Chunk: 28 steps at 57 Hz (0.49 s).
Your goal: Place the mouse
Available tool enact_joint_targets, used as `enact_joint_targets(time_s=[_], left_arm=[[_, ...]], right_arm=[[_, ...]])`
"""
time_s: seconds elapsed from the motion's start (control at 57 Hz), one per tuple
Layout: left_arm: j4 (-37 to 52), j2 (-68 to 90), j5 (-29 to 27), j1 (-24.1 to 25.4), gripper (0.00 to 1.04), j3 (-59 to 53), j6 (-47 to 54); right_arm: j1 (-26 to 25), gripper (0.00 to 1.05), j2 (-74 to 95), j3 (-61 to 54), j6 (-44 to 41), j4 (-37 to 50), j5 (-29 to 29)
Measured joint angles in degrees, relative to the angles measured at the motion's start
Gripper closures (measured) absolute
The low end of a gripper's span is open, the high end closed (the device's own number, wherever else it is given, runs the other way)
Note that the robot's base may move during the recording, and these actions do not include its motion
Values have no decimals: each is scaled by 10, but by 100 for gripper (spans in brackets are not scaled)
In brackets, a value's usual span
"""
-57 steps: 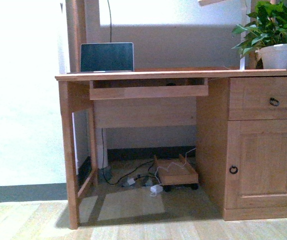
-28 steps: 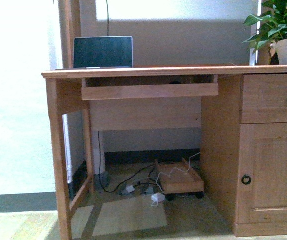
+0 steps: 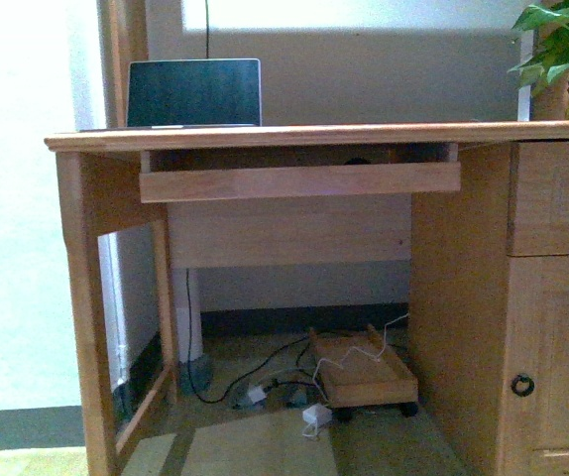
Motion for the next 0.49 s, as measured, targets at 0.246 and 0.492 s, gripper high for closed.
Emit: enact_joint_targets(time_s=[0.246,0.492], left_arm=[[0,0,0,0,7,0,0],[0,0,0,0,7,0,0]], right_arm=[[0,0,0,0,0,0,0],[0,0,0,0,0,0,0]])
